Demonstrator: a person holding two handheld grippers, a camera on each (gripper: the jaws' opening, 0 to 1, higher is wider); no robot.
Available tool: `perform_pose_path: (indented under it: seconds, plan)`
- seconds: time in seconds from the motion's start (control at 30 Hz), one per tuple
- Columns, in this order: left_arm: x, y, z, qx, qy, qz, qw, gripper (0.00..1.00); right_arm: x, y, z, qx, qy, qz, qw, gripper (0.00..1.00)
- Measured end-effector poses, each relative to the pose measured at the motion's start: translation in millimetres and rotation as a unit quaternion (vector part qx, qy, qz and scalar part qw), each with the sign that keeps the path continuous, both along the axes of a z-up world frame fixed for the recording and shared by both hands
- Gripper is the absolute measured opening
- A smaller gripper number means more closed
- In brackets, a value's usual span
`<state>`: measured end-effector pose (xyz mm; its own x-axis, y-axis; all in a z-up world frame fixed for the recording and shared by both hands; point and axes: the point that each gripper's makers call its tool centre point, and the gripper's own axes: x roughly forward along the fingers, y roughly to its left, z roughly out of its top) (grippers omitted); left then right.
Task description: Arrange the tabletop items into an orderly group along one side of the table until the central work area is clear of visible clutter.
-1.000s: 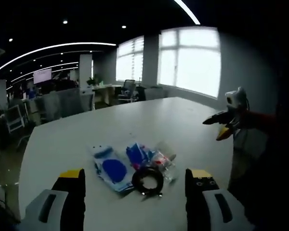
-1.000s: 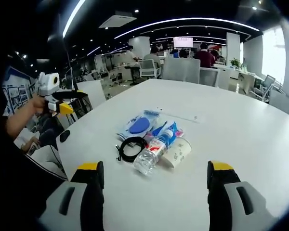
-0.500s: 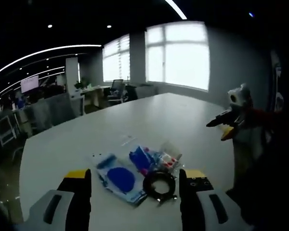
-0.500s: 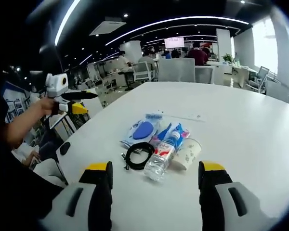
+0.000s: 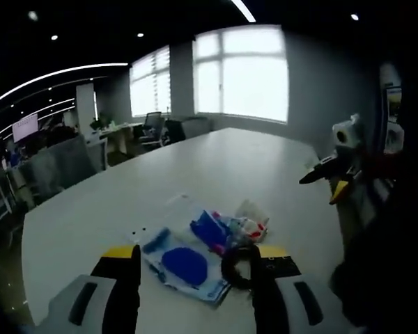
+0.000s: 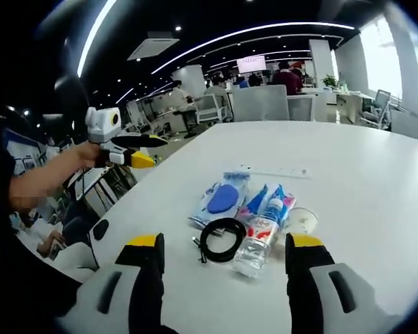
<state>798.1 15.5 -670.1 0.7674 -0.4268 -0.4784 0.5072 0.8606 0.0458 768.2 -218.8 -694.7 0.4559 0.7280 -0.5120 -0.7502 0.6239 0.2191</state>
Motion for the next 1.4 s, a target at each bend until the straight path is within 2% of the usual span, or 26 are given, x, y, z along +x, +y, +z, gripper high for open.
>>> perform_pose_path:
  seconds: [0.27, 0.37, 0.47, 0.6, 0.73, 0.87, 0.97, 1.03, 1.17, 1.23, 1.37, 1.4]
  plan:
    - [21.4, 2, -8.2, 0.017, 0.009, -0.031, 0.9993, 0.57, -8, 31, -7.3, 0.001, 0.008, 0.028, 0.9996, 0.61]
    - [28.5, 0, -8.9, 0.017, 0.008, -0.041, 0.9990, 0.55, -6, 36, -11.7, -0.016, -0.011, 0.036, 0.9992, 0.61]
    - [39.2, 1, -17.4, 0.021, 0.015, -0.054, 0.9982, 0.52, -7, 45, -16.4, -0.022, -0.020, 0.056, 0.9980, 0.59]
    - [51.7, 7, -28.6, 0.034, 0.026, -0.066, 0.9969, 0.49, -8, 57, -22.9, -0.022, -0.010, 0.075, 0.9969, 0.57]
    - [63.4, 10, -33.9, 0.032, 0.030, -0.070, 0.9966, 0.49, -7, 70, -27.7, -0.027, -0.013, 0.097, 0.9948, 0.54]
    - [71.6, 14, -41.0, 0.040, 0.038, -0.073, 0.9958, 0.46, -6, 82, -30.0, -0.028, -0.019, 0.118, 0.9925, 0.52]
    - [85.0, 22, -53.3, 0.039, 0.052, -0.074, 0.9951, 0.46, -6, 98, -36.4, -0.031, -0.020, 0.143, 0.9890, 0.51]
    - [90.2, 21, -55.7, 0.032, 0.054, -0.075, 0.9952, 0.45, -6, 104, -39.5, -0.031, -0.017, 0.151, 0.9879, 0.51]
    - [99.2, 23, -62.8, 0.041, 0.055, -0.076, 0.9947, 0.44, -4, 116, -43.7, -0.028, -0.021, 0.168, 0.9851, 0.51]
    - [108.6, 28, -69.5, 0.037, 0.058, -0.073, 0.9949, 0.43, -1, 124, -49.3, -0.030, -0.024, 0.180, 0.9830, 0.50]
    - [115.5, 29, -77.1, 0.043, 0.060, -0.070, 0.9948, 0.42, 0, 133, -58.0, -0.031, -0.022, 0.196, 0.9798, 0.48]
    - [116.4, 30, -82.1, 0.046, 0.066, -0.074, 0.9940, 0.41, 2, 138, -63.3, -0.035, -0.029, 0.209, 0.9769, 0.46]
